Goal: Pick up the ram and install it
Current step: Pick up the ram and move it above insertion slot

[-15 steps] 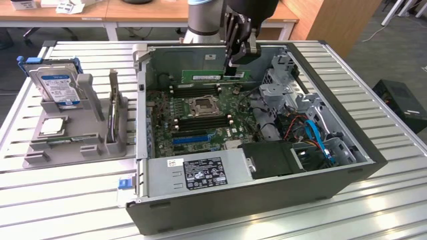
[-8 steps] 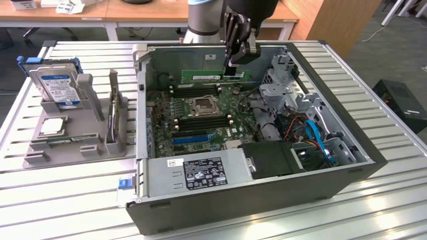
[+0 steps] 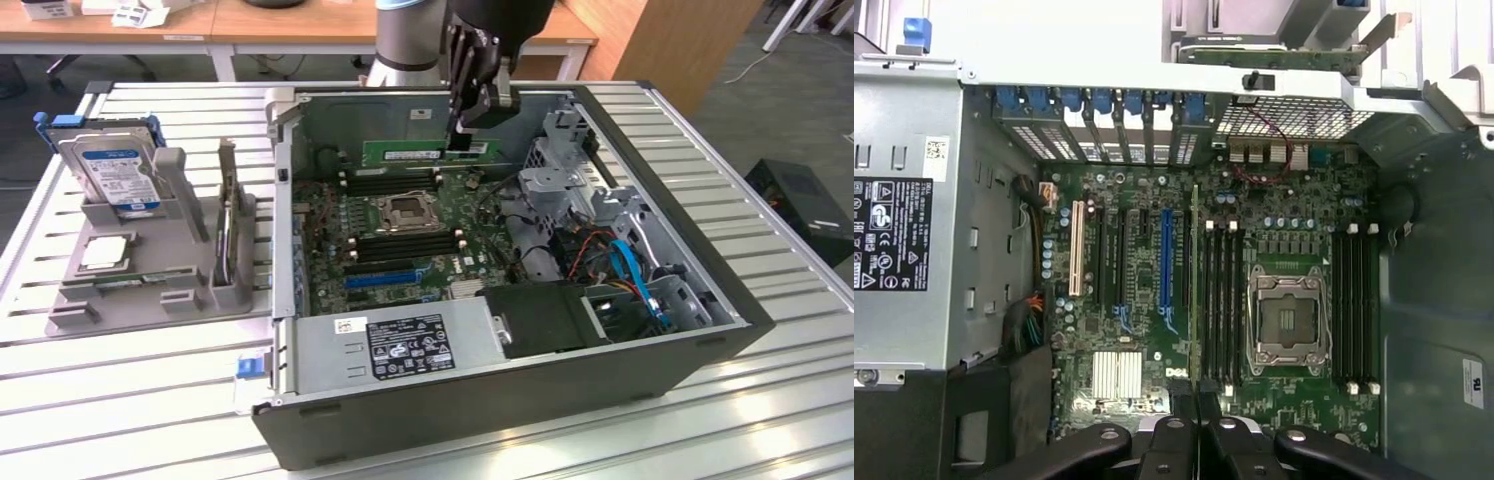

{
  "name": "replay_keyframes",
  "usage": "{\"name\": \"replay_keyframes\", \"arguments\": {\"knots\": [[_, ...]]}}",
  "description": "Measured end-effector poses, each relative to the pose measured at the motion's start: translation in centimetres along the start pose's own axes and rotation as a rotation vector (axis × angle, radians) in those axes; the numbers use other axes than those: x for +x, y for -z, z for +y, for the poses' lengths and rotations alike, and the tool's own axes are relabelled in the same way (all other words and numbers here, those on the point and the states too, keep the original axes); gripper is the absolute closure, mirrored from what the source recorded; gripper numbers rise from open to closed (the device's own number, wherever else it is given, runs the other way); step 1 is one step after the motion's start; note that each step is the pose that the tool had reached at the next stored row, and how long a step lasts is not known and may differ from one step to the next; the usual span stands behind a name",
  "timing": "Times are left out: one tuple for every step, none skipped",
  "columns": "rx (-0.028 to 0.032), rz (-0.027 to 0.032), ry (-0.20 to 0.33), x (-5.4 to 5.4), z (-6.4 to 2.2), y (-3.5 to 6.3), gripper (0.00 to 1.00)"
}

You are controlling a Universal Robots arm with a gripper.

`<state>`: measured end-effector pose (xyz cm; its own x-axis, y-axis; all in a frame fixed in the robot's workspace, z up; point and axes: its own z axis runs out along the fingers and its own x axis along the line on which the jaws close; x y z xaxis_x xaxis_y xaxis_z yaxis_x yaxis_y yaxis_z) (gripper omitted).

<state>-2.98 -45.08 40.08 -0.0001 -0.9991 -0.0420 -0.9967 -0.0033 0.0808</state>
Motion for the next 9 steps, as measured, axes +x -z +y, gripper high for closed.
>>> {"name": "replay_keyframes", "arguments": {"knots": [[0.0011, -0.0021, 0.001, 0.0, 0.0, 0.01, 0.88], [0.0015, -0.0026, 0.002, -0.01, 0.0, 0.0, 0.88], [0.0015, -0.0026, 0.002, 0.0, 0.0, 0.0, 0.88], [0.0015, -0.0027, 0.002, 0.0, 0.01, 0.0, 0.88], [0.0015, -0.0027, 0.002, 0.0, 0.01, 0.0, 0.88], [0.0015, -0.0026, 0.002, 0.0, 0.01, 0.0, 0.88], [0.0015, -0.0026, 0.002, 0.0, 0.01, 0.01, 0.88], [0.0015, -0.0026, 0.002, 0.0, 0.01, 0.0, 0.88], [0.0015, -0.0026, 0.002, 0.0, 0.01, 0.01, 0.88]]}}
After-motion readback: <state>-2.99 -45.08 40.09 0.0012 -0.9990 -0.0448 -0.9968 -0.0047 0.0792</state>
